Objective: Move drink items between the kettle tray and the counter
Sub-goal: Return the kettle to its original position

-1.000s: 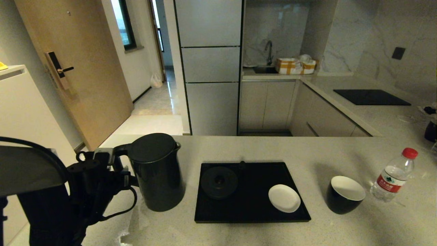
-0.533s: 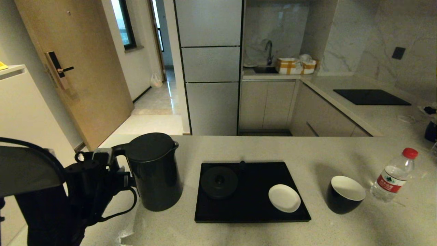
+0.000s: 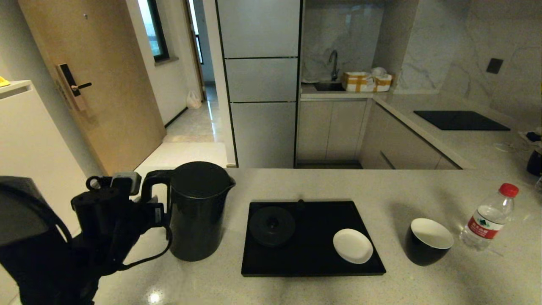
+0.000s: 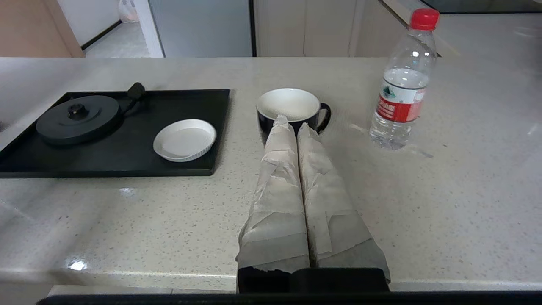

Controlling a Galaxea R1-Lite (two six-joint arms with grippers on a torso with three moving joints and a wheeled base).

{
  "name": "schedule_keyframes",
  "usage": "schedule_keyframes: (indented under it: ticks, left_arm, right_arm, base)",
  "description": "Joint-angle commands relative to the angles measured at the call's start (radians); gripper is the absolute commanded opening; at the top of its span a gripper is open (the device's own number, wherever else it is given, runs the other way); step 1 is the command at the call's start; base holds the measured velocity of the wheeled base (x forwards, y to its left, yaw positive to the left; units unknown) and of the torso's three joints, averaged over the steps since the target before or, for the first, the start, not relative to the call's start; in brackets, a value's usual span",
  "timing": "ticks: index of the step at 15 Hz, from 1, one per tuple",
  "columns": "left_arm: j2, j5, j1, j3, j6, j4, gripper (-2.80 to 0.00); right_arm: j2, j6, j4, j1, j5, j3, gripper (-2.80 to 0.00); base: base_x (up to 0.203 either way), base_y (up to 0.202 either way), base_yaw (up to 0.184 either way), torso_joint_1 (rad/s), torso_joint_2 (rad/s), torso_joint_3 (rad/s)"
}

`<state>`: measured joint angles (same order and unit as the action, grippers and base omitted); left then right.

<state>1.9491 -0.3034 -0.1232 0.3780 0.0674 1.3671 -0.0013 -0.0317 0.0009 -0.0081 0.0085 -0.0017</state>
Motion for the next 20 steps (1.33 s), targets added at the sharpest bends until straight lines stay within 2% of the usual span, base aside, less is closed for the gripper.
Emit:
schedule_keyframes:
  ticks: [1, 2, 3, 5, 8, 10, 11, 15, 20]
  left_arm:
    - [-0.149, -0.002, -0.031, 0.078, -0.049, -0.163, -2.80]
    - [-0.154, -0.002, -0.037, 0.085, -0.061, -0.175, -2.80]
    - [-0.182, -0.001, -0.052, 0.123, -0.091, -0.249, -2.80]
    - [-0.213, -0.008, -0.128, 0.212, -0.140, -0.375, -2.80]
    - [-0.201, -0.013, -0.164, 0.289, -0.166, -0.424, -2.80]
    - [-0.188, -0.011, -0.223, 0.339, -0.198, -0.497, -2.80]
    - [-0.183, -0.011, -0.229, 0.345, -0.202, -0.501, -2.80]
    - [-0.035, -0.021, -0.348, 0.400, -0.213, -0.492, -2.80]
    - [0.115, -0.017, -0.374, 0.518, -0.214, -0.490, -2.80]
  right_arm:
    - [0.000, -0.001, -0.001, 0.000, 0.001, 0.000, -2.80]
    - [0.000, -0.001, 0.001, 0.000, 0.001, 0.000, -2.80]
    - [0.000, -0.001, 0.001, 0.000, 0.001, 0.000, -2.80]
    - [0.000, -0.001, 0.001, 0.000, 0.001, 0.000, -2.80]
    - [0.000, -0.001, 0.001, 0.000, 0.001, 0.000, -2.80]
    - [0.000, -0.001, 0.001, 0.000, 0.001, 0.000, -2.80]
    - [0.000, -0.001, 0.001, 0.000, 0.001, 0.000, -2.80]
    - [0.000, -0.001, 0.001, 0.000, 0.001, 0.000, -2.80]
    - [0.000, -0.001, 0.001, 0.000, 0.001, 0.000, -2.80]
  base:
    - [0.000, 0.000, 0.000, 0.000, 0.00, 0.000]
    - [0.000, 0.000, 0.000, 0.000, 0.00, 0.000]
    - [0.000, 0.000, 0.000, 0.000, 0.00, 0.000]
    - [0.000, 0.000, 0.000, 0.000, 0.00, 0.000]
    - [0.000, 0.000, 0.000, 0.000, 0.00, 0.000]
    - [0.000, 0.000, 0.000, 0.000, 0.00, 0.000]
    - [0.000, 0.000, 0.000, 0.000, 0.00, 0.000]
    - [0.000, 0.000, 0.000, 0.000, 0.00, 0.000]
    - [0.000, 0.000, 0.000, 0.000, 0.00, 0.000]
